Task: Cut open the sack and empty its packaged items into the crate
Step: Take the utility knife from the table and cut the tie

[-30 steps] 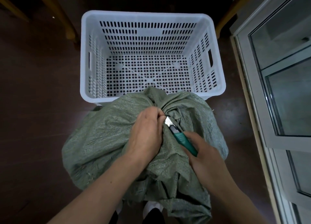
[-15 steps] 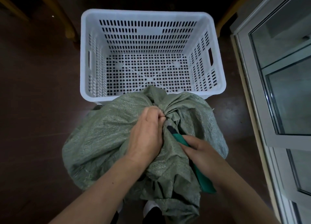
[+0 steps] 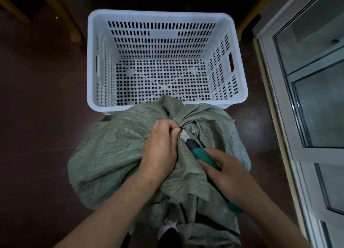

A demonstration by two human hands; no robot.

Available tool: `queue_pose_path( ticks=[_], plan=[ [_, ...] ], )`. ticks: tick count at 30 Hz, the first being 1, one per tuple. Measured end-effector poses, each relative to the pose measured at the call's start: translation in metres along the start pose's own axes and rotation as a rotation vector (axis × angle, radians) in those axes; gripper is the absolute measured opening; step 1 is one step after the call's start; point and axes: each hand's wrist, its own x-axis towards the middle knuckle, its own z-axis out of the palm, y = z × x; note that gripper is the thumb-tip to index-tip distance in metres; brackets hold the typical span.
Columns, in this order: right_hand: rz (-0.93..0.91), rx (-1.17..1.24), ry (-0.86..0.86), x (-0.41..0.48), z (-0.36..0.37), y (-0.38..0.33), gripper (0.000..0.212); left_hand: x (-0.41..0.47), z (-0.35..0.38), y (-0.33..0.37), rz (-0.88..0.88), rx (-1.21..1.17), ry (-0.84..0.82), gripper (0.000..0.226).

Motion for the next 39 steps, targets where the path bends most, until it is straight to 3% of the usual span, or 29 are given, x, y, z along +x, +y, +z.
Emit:
queue_pose_path(
  ticks=[14,22,27,31,33,35,39],
  plan=[
    [0.012,0.036,-0.023,0.004,0.002,0.000,0.016,-0.003,0.001,0.000,0.052,-0.010,0.046,0.008],
    [-0.011,-0.163,0.230,-0.008,0.014,0.004,0.023,-0.005,0.005,0.003,0.079,-0.013,0.047,0.007],
    [-0.039,-0.413,0.399,-0.020,0.026,0.002,0.040,-0.005,0.005,0.002,0.080,-0.013,0.051,0.010],
    [-0.317,-0.072,0.761,-0.001,-0.002,-0.040,0.021,-0.055,0.025,-0.011,0.065,-0.015,-0.117,0.018],
    [-0.304,-0.165,0.670,0.010,-0.016,-0.053,0.017,-0.064,0.029,-0.012,0.036,-0.034,-0.089,0.016],
    [-0.143,-0.247,0.482,0.016,-0.014,-0.037,0.017,-0.047,0.023,-0.010,-0.015,-0.039,-0.008,0.013],
    [0.156,0.067,0.287,0.023,0.000,0.002,0.038,-0.005,0.006,-0.003,-0.068,-0.083,0.077,0.012]
  ],
)
